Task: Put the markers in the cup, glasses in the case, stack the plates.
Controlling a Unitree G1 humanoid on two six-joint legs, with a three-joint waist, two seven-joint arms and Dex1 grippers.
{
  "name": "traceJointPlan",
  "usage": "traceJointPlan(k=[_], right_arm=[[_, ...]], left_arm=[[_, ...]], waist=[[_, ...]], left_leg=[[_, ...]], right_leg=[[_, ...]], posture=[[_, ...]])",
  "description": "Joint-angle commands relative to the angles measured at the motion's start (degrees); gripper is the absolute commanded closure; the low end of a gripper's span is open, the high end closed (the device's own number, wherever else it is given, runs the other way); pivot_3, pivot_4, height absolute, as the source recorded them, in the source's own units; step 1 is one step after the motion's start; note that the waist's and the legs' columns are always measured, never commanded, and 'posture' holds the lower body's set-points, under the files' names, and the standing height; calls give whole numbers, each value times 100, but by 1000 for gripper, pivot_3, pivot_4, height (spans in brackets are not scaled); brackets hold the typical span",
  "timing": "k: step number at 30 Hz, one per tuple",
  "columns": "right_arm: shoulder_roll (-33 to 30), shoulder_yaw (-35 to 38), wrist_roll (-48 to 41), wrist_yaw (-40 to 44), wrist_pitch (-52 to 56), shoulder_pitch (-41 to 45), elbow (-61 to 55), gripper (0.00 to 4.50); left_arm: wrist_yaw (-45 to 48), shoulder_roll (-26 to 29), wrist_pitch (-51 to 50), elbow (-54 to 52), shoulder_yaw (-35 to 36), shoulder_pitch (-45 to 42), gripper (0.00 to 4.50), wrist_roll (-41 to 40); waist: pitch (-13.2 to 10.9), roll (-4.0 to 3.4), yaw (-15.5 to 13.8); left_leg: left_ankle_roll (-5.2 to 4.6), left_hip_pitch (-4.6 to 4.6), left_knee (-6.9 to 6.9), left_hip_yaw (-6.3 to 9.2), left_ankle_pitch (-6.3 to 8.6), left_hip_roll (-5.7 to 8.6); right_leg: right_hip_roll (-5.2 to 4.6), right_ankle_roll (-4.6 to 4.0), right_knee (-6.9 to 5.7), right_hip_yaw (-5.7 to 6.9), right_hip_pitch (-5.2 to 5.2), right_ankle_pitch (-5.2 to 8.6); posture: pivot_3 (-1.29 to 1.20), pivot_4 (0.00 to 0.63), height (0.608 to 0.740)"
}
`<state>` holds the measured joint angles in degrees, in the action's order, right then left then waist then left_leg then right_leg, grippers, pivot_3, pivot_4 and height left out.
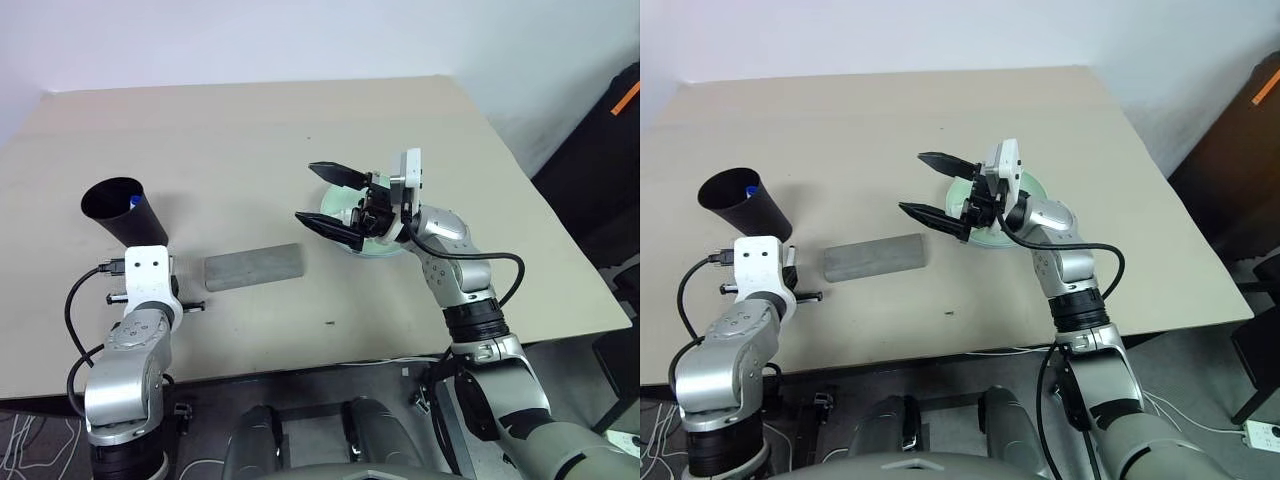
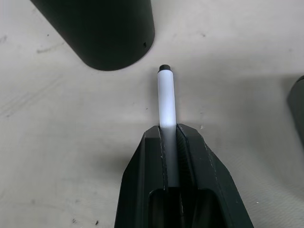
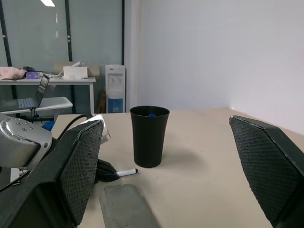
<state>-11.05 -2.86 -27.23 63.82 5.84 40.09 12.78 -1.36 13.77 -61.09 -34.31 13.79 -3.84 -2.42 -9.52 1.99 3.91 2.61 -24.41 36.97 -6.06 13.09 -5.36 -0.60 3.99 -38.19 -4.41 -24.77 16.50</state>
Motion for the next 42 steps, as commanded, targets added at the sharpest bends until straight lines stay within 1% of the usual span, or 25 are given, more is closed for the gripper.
traceJointPlan(k=[1, 4, 7, 8, 10, 13, 18, 25, 28, 31, 35, 38, 40, 42], right_arm=[[35, 69, -66, 36, -107, 196, -42, 0], [55, 67, -64, 47, -125, 222, 7, 0], [81, 61, -59, 57, -143, 237, 40, 0], [90, 59, -55, 55, -150, 241, 46, 0], [101, 63, -55, 52, -153, 256, 56, 0], [100, 76, -51, 57, -164, 276, 82, 0], [82, 103, -58, 48, -152, 289, 70, 0], [48, 119, -70, 43, -121, 293, 41, 0], [41, 111, -63, 40, -112, 299, 39, 0], [35, 100, -62, 57, -102, 315, 43, 0], [34, 96, -64, 67, -98, 341, 59, 0], [38, 92, -63, 61, -88, 356, 63, 0], [39, 87, -57, 56, -83, 370, 74, 0], [37, 84, -52, 54, -79, 377, 82, 0]], left_arm=[[142, 275, 987, -192, -303, 179, 4493, 237], [12, 201, 1622, -176, -344, 261, 4493, 360], [59, 316, 2357, -103, -522, 431, 4493, 564], [47, 271, 2644, -72, -504, 476, 4493, 565], [93, 125, 3360, 2, -407, 523, 4493, 421], [98, 75, 4072, 121, -353, 533, 4493, 455], [154, 10, 5903, 548, -192, 456, 4493, 399], [422, 83, 7534, 851, -79, 364, 4493, 184], [433, 162, 7848, 954, 58, 151, 4493, 169], [613, 377, 7968, 1106, 183, -78, 4493, 22], [660, 667, 7960, 1456, 618, -397, 4493, -279], [792, 1055, 7944, 1973, 1054, -681, 4493, -559], [990, 1420, 8164, 2489, 1309, -946, 4493, -722], [1172, 1658, 8404, 2875, 1414, -1128, 4493, -821]], waist=[[0, 0, 0], [0, 0, -3], [0, 0, 2], [0, -1, -1], [0, 0, -5], [0, 0, -7], [0, 0, -11], [0, -1, -10], [0, -1, -22], [0, -1, -25], [0, -1, -10], [-1, -2, -9], [-1, -2, -12], [-1, -3, -15]], left_leg=[[0, 0, -1, 0, 0, 0], [0, 0, -2, 0, 0, -1], [0, 0, -2, -1, 0, -1], [0, 0, -3, -1, 0, -2], [0, 0, -4, -1, 0, -3], [0, -1, -2, -4, 0, -3], [0, -1, -2, -9, 0, -3], [-1, -1, -1, -18, 0, -3], [-2, -1, 3, -18, -1, -2], [-2, 0, 4, -19, -1, -1], [-3, 0, 4, -18, -1, -2], [-3, 0, 4, -15, -2, -4], [-3, 1, 4, -14, -2, -5], [-3, 0, 5, -15, -2, -5]], right_leg=[[-1, 0, 0, 0, 0, 0], [-3, -2, 1, -1, 0, 1], [-4, -2, 1, -3, 0, 1], [-4, -2, 1, -3, -1, 1], [-4, -3, 1, -2, -1, 1], [-5, -5, 2, -2, -1, 2], [-4, -5, 3, -2, 0, 2], [0, -2, 3, -1, 0, 0], [1, -2, 3, 1, 3, 0], [2, 0, 3, 2, 5, -1], [6, 4, 2, 4, 4, -3], [9, 12, -1, 10, 4, -6], [9, 12, -1, 13, 5, -6], [9, 12, -1, 15, 4, -6]], posture=[[0, 150, 726], [0, 150, 726], [0, 150, 726], [0, 150, 726], [0, 150, 726], [0, 150, 726], [0, 150, 726], [0, 150, 726], [0, 150, 726], [0, 150, 726], [0, 150, 726], [0, 150, 726], [0, 150, 726], [0, 150, 726]])
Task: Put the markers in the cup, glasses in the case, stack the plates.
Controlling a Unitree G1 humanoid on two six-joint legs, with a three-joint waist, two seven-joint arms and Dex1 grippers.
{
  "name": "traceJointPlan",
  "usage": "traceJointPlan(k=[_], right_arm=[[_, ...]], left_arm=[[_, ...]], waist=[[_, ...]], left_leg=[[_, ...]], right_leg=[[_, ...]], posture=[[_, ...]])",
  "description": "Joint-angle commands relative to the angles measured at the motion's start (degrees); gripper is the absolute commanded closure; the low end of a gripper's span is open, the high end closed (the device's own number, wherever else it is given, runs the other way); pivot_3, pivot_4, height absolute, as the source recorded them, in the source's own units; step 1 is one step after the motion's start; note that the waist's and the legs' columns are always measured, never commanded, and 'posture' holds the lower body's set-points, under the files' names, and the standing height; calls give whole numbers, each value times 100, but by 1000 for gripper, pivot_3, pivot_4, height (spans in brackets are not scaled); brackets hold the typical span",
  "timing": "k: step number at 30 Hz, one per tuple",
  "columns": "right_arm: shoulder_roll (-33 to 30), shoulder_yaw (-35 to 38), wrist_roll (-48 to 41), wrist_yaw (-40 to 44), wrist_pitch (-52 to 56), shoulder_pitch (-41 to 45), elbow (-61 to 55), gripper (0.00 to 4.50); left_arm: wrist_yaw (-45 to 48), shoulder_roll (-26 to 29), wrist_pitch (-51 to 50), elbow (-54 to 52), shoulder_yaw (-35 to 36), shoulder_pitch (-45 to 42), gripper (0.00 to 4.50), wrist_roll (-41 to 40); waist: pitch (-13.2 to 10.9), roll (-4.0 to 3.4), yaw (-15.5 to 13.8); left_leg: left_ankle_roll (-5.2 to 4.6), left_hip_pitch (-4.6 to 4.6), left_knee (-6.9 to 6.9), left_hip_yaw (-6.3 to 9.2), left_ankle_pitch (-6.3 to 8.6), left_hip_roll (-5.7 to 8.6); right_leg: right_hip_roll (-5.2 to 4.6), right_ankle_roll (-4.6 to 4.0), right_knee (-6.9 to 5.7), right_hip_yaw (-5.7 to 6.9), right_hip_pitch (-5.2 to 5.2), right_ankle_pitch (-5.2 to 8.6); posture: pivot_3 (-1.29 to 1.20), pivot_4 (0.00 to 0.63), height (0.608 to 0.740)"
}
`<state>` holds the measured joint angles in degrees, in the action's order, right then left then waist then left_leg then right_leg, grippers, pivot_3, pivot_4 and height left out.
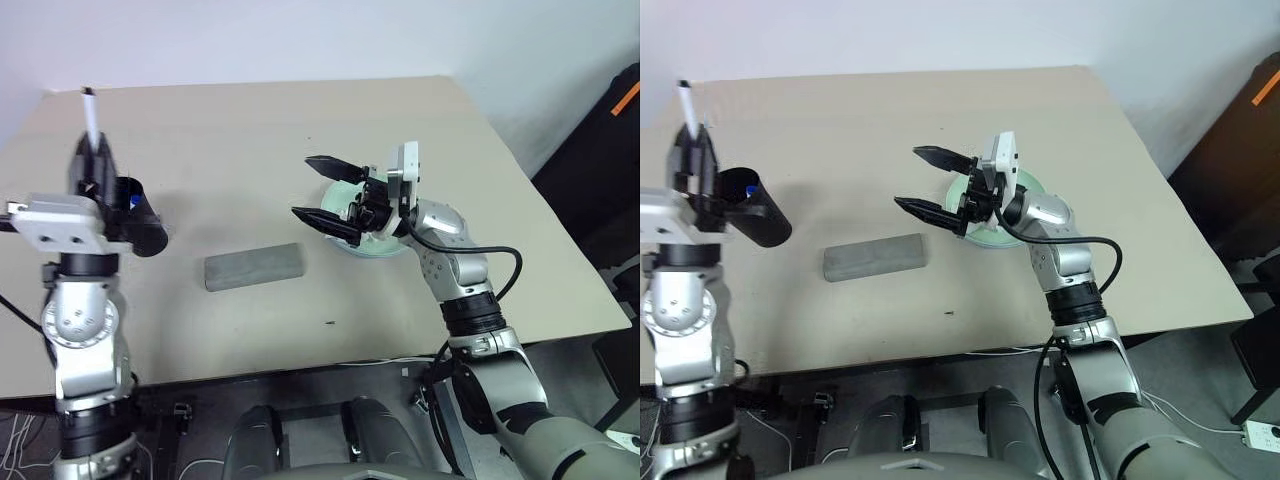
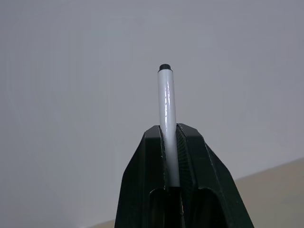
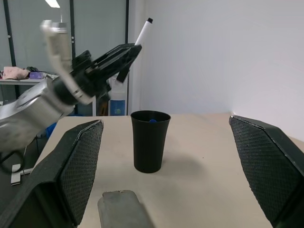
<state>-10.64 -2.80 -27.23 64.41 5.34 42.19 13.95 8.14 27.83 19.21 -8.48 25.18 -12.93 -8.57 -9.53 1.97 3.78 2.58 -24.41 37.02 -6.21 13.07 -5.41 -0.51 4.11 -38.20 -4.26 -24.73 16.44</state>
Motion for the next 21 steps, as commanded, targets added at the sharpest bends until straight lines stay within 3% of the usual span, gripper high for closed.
traceJointPlan(k=[1, 6, 21], right_arm=[[-6, 71, -45, -5, -27, 168, -35, 0], [-22, 40, -10, -5, -26, 158, -44, 0], [-181, 14, 97, -69, 32, 23, -226, 0]], left_arm=[[270, 335, 470, 511, 315, -335, 4493, -245], [494, 584, 931, 1656, 316, -919, 4493, -337], [1153, 213, 1811, 3746, -13, -1534, 4493, -622]], waist=[[0, -1, -4], [-1, -1, -90], [-1, -1, -137]], left_leg=[[0, 0, 0, -2, 0, 0], [0, 0, 1, -4, 0, 1], [1, -2, 0, -8, 0, 0]], right_leg=[[-1, 0, 1, 0, 0, 0], [-3, 0, 2, 3, 1, 0], [-2, 3, 1, 4, -1, -1]], posture=[[0, 150, 726], [0, 150, 726], [0, 150, 726]])
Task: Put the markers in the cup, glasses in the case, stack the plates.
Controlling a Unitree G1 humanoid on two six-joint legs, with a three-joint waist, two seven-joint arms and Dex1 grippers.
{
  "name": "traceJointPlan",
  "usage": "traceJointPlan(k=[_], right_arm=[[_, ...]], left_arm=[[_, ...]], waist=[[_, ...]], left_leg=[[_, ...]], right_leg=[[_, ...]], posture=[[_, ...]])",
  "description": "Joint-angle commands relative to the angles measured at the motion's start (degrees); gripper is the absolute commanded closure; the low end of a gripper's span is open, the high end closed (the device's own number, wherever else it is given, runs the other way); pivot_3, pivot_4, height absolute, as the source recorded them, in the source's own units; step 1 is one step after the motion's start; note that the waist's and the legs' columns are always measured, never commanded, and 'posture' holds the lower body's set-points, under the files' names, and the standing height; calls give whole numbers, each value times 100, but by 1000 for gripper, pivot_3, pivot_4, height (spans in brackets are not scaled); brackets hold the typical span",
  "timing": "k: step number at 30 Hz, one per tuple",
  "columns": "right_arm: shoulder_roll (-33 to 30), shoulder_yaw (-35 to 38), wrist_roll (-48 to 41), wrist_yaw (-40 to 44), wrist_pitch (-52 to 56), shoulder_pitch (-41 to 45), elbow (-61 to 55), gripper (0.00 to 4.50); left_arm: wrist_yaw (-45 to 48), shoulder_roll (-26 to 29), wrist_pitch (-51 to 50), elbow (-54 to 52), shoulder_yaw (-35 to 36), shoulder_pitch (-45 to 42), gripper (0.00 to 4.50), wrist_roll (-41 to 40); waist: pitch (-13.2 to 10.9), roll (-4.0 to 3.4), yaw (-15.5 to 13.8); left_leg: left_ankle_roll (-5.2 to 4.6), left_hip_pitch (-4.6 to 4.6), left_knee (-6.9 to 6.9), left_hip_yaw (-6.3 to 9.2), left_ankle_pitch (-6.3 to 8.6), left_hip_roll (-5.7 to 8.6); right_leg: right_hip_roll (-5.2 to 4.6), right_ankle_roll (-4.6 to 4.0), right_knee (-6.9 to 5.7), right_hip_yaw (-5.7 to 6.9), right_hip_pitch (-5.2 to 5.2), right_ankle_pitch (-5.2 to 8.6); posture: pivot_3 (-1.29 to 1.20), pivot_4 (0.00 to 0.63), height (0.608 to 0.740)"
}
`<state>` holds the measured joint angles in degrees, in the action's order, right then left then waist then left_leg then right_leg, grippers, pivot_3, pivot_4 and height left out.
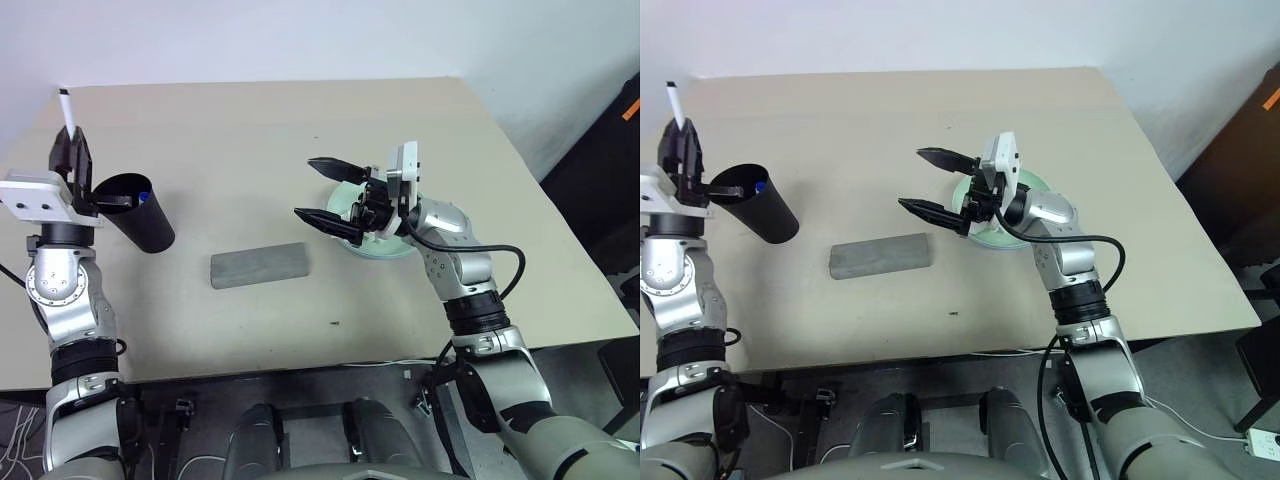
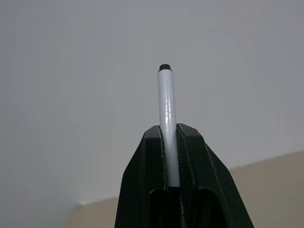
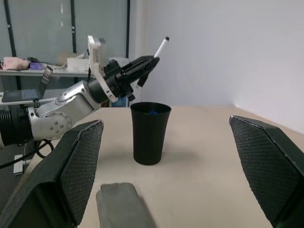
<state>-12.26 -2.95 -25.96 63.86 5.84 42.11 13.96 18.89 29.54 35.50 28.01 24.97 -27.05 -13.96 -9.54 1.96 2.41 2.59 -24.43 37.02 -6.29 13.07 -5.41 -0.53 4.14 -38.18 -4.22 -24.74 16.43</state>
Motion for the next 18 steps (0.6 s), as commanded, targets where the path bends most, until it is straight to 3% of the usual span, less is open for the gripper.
traceJointPlan(k=[1, 18], right_arm=[[-23, 25, -28, -19, -23, 29, -224, 0], [-45, -3, 54, -58, -69, 14, -218, 0]], left_arm=[[138, 20, 214, 178, -13, -139, 4493, -115], [253, -153, 666, 814, -87, -235, 4493, -214]], waist=[[0, 0, 0], [0, 0, -6]], left_leg=[[0, 0, 0, 0, 0, 0], [0, 0, 6, 0, 0, 0]], right_leg=[[0, 1, -1, 0, 0, 0], [0, 6, -3, 0, 2, -4]], posture=[[0, 150, 726], [0, 150, 726]])
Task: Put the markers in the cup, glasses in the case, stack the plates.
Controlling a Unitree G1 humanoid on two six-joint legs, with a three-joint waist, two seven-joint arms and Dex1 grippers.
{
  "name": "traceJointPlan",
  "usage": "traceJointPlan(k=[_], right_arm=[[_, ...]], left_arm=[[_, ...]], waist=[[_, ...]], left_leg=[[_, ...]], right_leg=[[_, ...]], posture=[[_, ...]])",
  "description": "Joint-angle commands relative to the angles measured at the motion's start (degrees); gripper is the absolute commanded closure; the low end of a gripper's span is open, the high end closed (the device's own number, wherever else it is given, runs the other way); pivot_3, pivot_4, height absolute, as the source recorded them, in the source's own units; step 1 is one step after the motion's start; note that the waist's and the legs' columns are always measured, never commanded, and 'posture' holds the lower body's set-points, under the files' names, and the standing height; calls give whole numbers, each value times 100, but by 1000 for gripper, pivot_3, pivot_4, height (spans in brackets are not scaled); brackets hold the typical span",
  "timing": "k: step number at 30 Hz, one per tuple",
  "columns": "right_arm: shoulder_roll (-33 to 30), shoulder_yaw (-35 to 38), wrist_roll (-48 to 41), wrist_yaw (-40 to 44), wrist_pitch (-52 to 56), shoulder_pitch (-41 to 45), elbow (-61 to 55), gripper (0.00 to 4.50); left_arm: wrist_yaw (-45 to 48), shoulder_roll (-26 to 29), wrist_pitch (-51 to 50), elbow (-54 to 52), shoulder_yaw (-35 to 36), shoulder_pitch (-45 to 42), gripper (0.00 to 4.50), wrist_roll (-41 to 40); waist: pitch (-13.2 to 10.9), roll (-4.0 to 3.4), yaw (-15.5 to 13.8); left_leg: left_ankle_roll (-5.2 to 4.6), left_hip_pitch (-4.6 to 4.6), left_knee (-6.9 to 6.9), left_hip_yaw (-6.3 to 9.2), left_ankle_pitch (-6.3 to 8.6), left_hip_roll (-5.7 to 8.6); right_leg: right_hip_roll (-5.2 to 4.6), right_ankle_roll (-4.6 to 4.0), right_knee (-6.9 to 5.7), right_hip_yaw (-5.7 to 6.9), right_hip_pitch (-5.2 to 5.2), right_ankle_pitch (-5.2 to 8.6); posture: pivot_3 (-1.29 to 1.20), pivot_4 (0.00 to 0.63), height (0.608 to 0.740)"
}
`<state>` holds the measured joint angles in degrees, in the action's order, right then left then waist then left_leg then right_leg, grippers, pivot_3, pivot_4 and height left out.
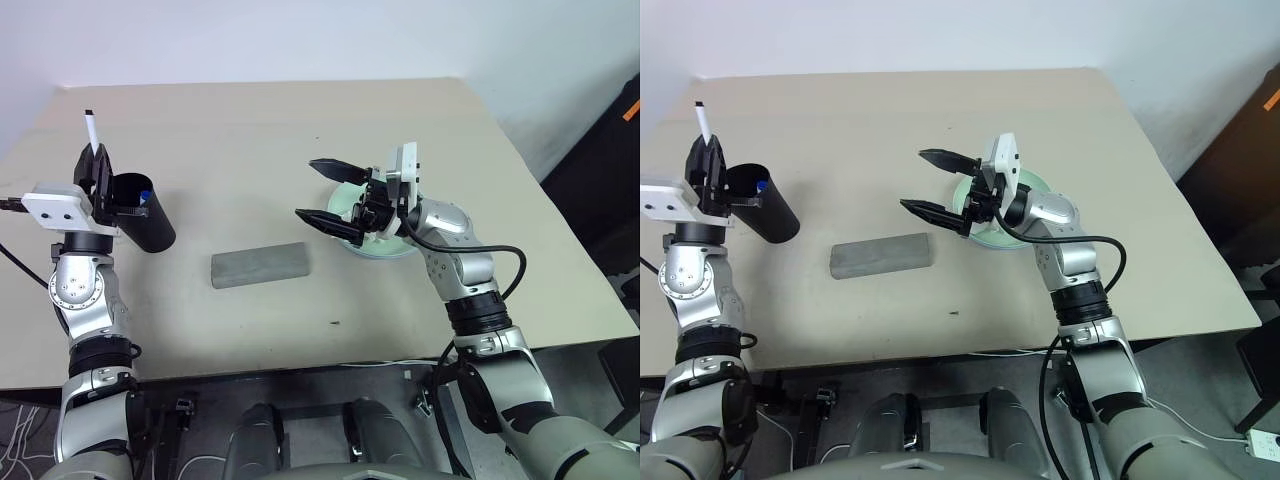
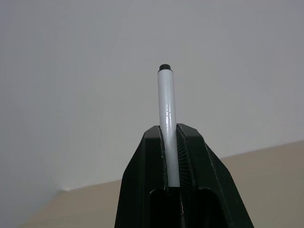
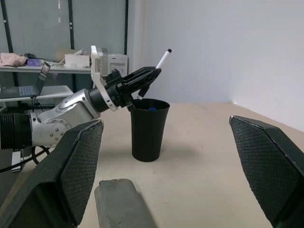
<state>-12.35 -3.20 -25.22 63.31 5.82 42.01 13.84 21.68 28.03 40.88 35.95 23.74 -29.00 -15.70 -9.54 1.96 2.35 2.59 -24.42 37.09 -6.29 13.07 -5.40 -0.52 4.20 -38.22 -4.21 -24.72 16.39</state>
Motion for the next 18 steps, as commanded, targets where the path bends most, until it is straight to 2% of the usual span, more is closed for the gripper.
traceJointPlan(k=[1, 6, 18], right_arm=[[-41, 26, -14, 3, -65, 31, -200, 0], [-68, 40, 15, 31, -69, 87, -142, 0], [-25, 32, 73, 44, -123, 148, -34, 0]], left_arm=[[-36, -17, 143, 29, 39, -44, 4493, -54], [-97, -47, 200, 52, 15, -28, 4493, -26], [-138, -41, 225, 92, 42, 10, 369, -31]], waist=[[0, 0, 0], [0, 0, 0], [0, 0, -1]], left_leg=[[0, 0, 1, 0, 0, 0], [0, 1, 2, 0, 0, 0], [0, 1, 3, 0, 0, 0]], right_leg=[[0, 0, 0, 0, 0, 0], [0, 1, -1, 0, 1, -1], [0, 2, -2, 0, 2, -1]], posture=[[0, 150, 726], [0, 150, 726], [0, 150, 726]])
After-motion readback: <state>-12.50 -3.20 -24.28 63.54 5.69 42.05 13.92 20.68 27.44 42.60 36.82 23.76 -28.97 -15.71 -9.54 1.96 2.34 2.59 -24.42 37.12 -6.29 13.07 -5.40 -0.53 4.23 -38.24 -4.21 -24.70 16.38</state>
